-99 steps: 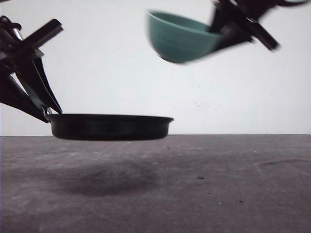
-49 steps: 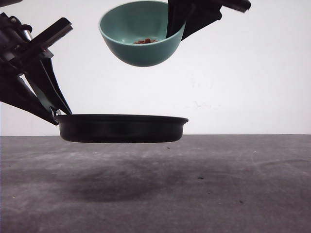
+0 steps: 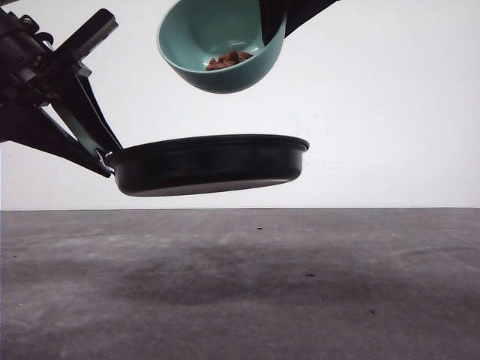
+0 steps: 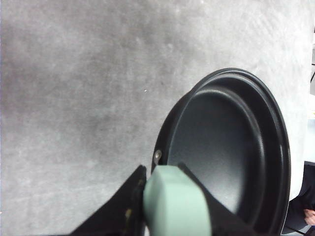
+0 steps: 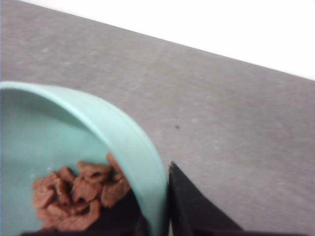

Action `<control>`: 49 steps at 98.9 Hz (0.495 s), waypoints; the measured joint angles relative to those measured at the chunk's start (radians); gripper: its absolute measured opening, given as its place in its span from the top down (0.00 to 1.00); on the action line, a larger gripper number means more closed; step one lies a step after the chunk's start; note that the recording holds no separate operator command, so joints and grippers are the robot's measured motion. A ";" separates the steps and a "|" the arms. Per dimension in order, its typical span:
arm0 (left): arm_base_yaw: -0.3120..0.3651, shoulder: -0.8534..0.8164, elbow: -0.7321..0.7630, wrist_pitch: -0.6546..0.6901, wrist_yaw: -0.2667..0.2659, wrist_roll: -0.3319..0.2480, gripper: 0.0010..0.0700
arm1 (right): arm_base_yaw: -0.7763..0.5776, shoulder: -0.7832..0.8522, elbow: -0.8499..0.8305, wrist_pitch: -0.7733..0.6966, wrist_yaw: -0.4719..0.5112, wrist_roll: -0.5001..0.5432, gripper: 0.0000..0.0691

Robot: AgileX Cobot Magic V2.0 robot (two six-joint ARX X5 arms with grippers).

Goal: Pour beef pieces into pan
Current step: 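Tilt the bowl with the right gripper to pour beef cubes into the pan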

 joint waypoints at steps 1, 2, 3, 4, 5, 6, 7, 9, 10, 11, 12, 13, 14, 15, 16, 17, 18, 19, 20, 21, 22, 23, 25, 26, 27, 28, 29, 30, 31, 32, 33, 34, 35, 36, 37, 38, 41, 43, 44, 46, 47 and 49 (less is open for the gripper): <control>0.000 0.000 0.000 0.000 0.000 0.000 0.93 | 0.000 0.002 0.000 0.000 0.006 -0.003 0.97; 0.000 0.000 0.000 0.000 0.000 0.000 0.93 | 0.000 0.003 0.000 0.000 0.011 -0.005 0.97; 0.000 0.000 0.001 0.000 0.000 0.000 0.93 | 0.000 0.005 0.000 0.000 0.017 -0.007 0.97; 0.000 0.000 0.001 0.000 0.000 0.000 0.93 | 0.000 0.007 0.000 0.000 0.021 -0.010 0.97; 0.000 0.000 0.001 0.000 0.000 0.000 0.93 | 0.000 0.009 0.000 0.000 0.026 -0.013 0.97; 0.000 0.000 0.001 0.000 0.000 0.000 0.93 | 0.000 0.011 0.000 0.001 0.030 -0.015 0.97; 0.000 0.000 0.001 0.000 0.000 0.000 0.93 | 0.001 0.013 0.000 0.001 0.034 -0.017 0.97; 0.000 0.000 0.001 0.000 0.000 0.000 0.93 | 0.003 0.018 0.000 0.003 0.038 -0.022 0.97; 0.000 0.000 0.001 0.000 -0.001 0.000 0.93 | 0.005 0.021 0.000 0.005 0.039 -0.026 0.97; 0.000 0.000 0.001 0.000 -0.001 0.000 0.93 | 0.006 0.023 0.000 0.006 0.040 -0.029 0.97; 0.000 0.000 0.001 0.000 -0.001 0.000 0.93 | 0.005 0.025 0.000 0.008 0.041 -0.031 0.97; 0.000 0.000 0.001 0.000 -0.001 0.000 0.93 | 0.005 0.027 -0.001 0.010 0.042 -0.034 0.97; 0.000 0.000 0.001 0.000 -0.001 0.000 0.93 | 0.006 0.029 -0.002 0.011 0.044 -0.036 0.97; 0.000 0.000 0.001 0.000 -0.001 0.000 0.93 | 0.006 0.031 -0.002 0.013 0.046 -0.038 0.97; 0.000 0.000 0.001 0.000 -0.001 0.000 0.93 | 0.006 0.033 -0.003 0.016 0.049 -0.040 0.97; 0.000 0.000 0.001 0.000 -0.001 0.000 0.93 | 0.006 0.035 -0.004 0.018 0.052 -0.040 0.97; 0.000 0.000 0.001 0.000 -0.001 0.000 0.93 | 0.007 0.037 -0.004 0.019 0.056 -0.041 0.97; 0.000 0.000 0.001 0.000 -0.001 0.000 0.93 | 0.007 0.040 -0.004 0.019 0.061 -0.043 0.97; 0.000 0.000 0.001 0.000 -0.001 0.000 0.93 | 0.008 0.042 -0.004 0.021 0.065 -0.046 0.97; 0.001 0.000 0.001 0.000 -0.001 0.000 0.93 | 0.009 0.045 -0.004 0.023 0.070 -0.047 0.97; 0.001 0.000 0.001 0.000 -0.001 0.000 0.93 | 0.010 0.048 -0.004 0.025 0.074 -0.047 0.97; 0.002 0.000 0.001 0.000 -0.001 0.000 0.93 | 0.010 0.050 -0.004 0.027 0.079 -0.047 0.97; 0.002 0.000 0.001 0.000 -0.001 0.000 0.93 | 0.013 0.056 -0.004 0.032 0.086 -0.048 0.97; 0.002 0.000 0.001 0.000 -0.001 0.000 0.93 | 0.013 0.060 -0.004 0.035 0.090 -0.049 0.97; 0.002 0.000 0.001 0.000 -0.001 0.000 0.93 | 0.013 0.063 -0.004 0.038 0.092 -0.051 0.97; 0.002 0.000 0.001 0.000 -0.001 0.000 0.93 | 0.013 0.066 -0.004 0.042 0.095 -0.052 0.97; 0.002 0.000 0.001 -0.001 -0.001 0.000 0.93 | 0.014 0.069 -0.004 0.045 0.097 -0.053 0.97; 0.002 0.000 0.001 -0.001 -0.001 0.000 0.93 | 0.014 0.073 -0.004 0.049 0.099 -0.054 0.97; 0.002 0.000 0.001 -0.001 -0.001 0.000 0.93 | 0.014 0.076 -0.004 0.053 0.101 -0.055 0.97; 0.002 0.000 0.001 -0.002 -0.001 0.000 0.93 | 0.015 0.080 -0.004 0.058 0.105 -0.055 0.97; 0.002 0.000 0.001 -0.002 -0.001 0.000 0.93 | 0.015 0.083 -0.004 0.062 0.106 -0.055 0.97; 0.002 0.000 0.001 -0.003 -0.001 0.000 0.93 | 0.016 0.087 -0.004 0.066 0.108 -0.056 0.97; 0.002 0.000 0.001 -0.003 -0.001 0.000 0.93 | 0.016 0.091 -0.004 0.072 0.110 -0.058 0.97; 0.002 0.000 0.001 -0.003 -0.001 0.000 0.93 | 0.016 0.093 -0.004 0.077 0.112 -0.061 0.97; 0.002 0.000 0.001 -0.003 -0.001 0.000 0.93 | 0.016 0.097 -0.005 0.082 0.113 -0.063 0.97; 0.002 0.000 0.001 -0.003 -0.001 0.000 0.93 | 0.017 0.100 -0.005 0.087 0.113 -0.065 0.97; 0.002 0.000 0.001 -0.004 -0.001 0.000 0.93 | 0.018 0.108 -0.006 0.108 0.113 -0.073 0.97; 0.002 0.000 0.001 -0.004 -0.001 0.000 0.93 | 0.019 0.112 -0.006 0.121 0.112 -0.082 0.97; 0.002 0.000 0.001 -0.004 -0.001 0.000 0.93 | 0.019 0.114 -0.006 0.129 0.112 -0.087 0.97; 0.002 0.000 0.001 -0.004 -0.001 0.000 0.93 | 0.021 0.118 -0.006 0.145 0.112 -0.098 0.97; 0.002 0.000 0.001 -0.004 -0.001 0.000 0.93 | 0.022 0.119 -0.006 0.154 0.112 -0.105 0.97; 0.003 0.000 0.001 -0.005 -0.001 0.000 0.93 | 0.025 0.122 -0.006 0.172 0.113 -0.121 0.97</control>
